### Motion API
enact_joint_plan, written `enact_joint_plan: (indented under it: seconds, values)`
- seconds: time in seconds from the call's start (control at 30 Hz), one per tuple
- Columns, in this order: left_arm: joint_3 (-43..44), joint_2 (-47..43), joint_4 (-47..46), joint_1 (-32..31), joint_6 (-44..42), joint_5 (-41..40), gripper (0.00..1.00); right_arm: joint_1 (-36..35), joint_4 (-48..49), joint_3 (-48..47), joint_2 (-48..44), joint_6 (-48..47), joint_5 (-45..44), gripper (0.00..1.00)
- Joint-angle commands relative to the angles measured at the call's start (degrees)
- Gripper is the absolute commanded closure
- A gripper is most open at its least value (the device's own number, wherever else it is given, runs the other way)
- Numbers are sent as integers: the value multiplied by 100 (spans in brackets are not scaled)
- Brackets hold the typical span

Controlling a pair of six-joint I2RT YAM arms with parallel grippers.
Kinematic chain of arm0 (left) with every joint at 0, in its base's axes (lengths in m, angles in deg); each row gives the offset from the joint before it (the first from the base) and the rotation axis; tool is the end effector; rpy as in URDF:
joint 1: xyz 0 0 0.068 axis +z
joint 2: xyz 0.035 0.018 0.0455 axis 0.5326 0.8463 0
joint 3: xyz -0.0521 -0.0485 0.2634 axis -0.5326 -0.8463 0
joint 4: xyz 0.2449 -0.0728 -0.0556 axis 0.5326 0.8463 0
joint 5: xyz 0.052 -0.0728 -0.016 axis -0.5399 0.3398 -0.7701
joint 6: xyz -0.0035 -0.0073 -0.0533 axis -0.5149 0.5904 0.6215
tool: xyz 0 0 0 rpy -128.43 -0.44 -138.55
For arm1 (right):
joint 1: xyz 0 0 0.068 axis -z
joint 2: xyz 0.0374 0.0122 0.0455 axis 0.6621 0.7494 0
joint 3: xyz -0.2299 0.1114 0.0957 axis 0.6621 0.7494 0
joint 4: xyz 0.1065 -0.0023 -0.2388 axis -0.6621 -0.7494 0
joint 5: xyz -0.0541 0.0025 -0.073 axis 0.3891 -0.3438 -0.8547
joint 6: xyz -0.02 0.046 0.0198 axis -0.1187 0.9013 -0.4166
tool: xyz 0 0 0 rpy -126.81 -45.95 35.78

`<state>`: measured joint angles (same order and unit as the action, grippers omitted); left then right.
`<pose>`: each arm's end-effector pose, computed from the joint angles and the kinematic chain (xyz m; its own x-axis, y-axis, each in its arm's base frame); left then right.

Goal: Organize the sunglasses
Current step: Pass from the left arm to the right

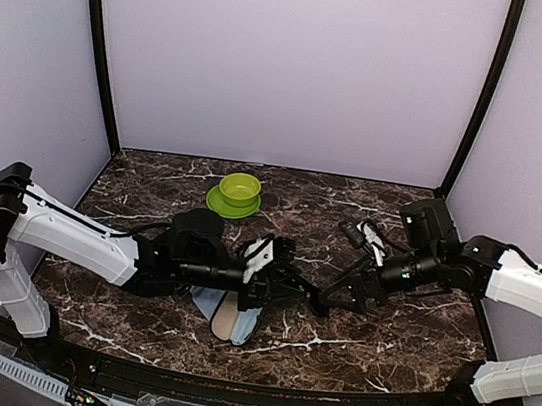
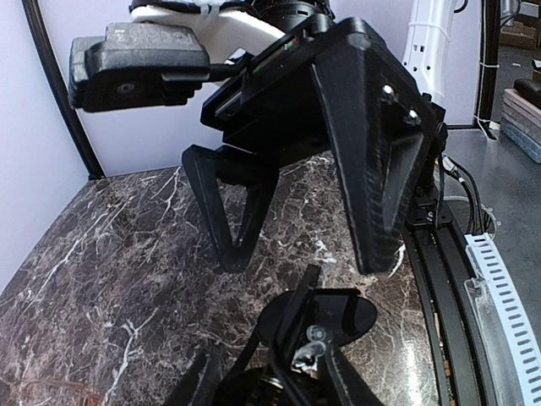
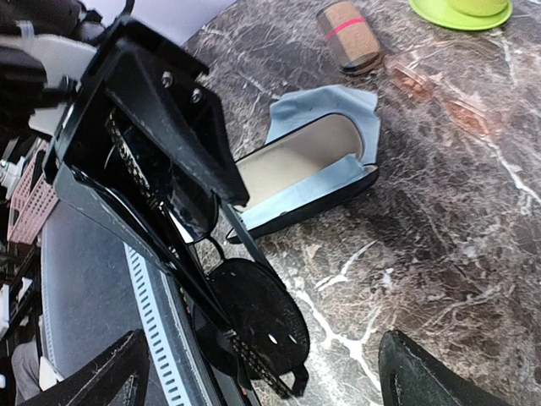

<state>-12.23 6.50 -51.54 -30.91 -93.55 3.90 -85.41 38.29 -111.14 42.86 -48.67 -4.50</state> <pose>0.1510 -0.3205 0.2328 0.1784 0.1440 -0.9734 0.9691 0.1454 0.1992 0.1552 0.1759 0.2683 -0.6138 -0.4073 -0.6763 -0.7851 0.4047 0.4688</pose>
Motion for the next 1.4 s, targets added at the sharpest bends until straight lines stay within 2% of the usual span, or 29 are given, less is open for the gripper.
enact_joint_plan:
  seconds: [0.0,0.3,0.67,1.37]
  values:
    - [296,-189,219,34,183,80,67,-316,155,-105,159,-243,-170,5]
    - [814,-150,1139,34,847,179,67,-569,177,-248,312,-521,-417,6]
    - [1065,-155,1776,73,1441,412,68,-695,313,-162,179,-672,-647,16]
    - [1087,-51,1619,277,2278,873,70,-877,317,-94,405,-626,-581,27]
